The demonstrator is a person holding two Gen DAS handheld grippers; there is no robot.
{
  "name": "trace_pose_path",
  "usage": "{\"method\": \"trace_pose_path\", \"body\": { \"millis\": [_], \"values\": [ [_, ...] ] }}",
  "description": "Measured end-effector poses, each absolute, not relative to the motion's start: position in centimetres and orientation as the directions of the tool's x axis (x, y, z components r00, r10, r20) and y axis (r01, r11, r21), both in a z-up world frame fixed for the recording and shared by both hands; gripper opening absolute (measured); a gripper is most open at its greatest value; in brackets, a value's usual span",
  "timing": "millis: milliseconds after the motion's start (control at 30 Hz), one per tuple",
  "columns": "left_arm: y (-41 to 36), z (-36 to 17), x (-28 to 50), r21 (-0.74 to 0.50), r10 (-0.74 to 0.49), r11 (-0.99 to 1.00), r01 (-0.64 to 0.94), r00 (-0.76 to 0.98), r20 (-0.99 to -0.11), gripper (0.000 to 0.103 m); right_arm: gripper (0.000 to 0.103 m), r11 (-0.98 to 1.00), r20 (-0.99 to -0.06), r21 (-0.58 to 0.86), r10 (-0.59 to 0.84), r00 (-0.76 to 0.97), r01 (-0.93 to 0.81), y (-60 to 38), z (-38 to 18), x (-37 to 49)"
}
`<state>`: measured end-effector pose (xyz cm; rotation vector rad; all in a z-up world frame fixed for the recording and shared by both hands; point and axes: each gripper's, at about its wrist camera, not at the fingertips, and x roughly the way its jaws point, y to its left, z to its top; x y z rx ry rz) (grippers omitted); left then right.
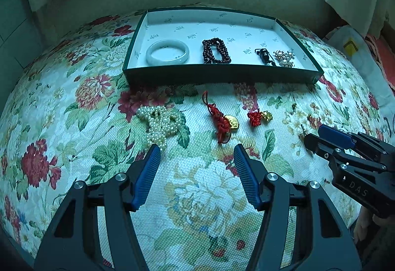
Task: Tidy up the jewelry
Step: 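Withdraw both grippers and move the right gripper to the rhinestone pin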
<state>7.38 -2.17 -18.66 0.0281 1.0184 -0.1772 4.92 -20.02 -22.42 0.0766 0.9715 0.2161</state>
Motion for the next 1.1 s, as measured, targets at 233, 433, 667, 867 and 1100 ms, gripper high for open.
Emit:
{"method": "trace_pose_path", "body": {
  "millis": [233, 433, 667, 867, 1100],
  "values": [
    [-0.7, -19.3, 7.2, -0.054, -0.108, 0.991, 0.120, 0.503, -0.858, 0.061, 0.037, 0.979, -0.824, 0.143, 0.200, 0.531, -0.146, -19.8, -23.3, 5.4],
    [-0.5, -19.6, 7.4, -0.057, -0.106, 0.992, 0.112, 0.495, -0.862, 0.061, 0.034, 0.983, -0.825, 0.096, 0.166, 0.540, -0.155, -19.2, -23.3, 5.5],
    [-0.4, -19.9, 7.6, -0.062, -0.107, 0.992, 0.108, 0.491, -0.865, 0.061, 0.022, 0.986, -0.823, 0.055, 0.134, 0.552, -0.156, -19.1, -23.3, 5.3],
    [-0.1, -20.0, 7.8, -0.065, -0.107, 0.993, 0.102, 0.488, -0.867, 0.061, 0.014, 0.985, -0.819, 0.059, 0.141, 0.557, -0.162, -19.0, -23.4, 5.1],
    [0.6, -20.1, 8.3, -0.070, -0.104, 0.994, 0.088, 0.489, -0.866, 0.061, 0.014, 0.985, -0.818, 0.072, 0.147, 0.556, -0.155, -19.1, -23.2, 5.2]
  ]
}}
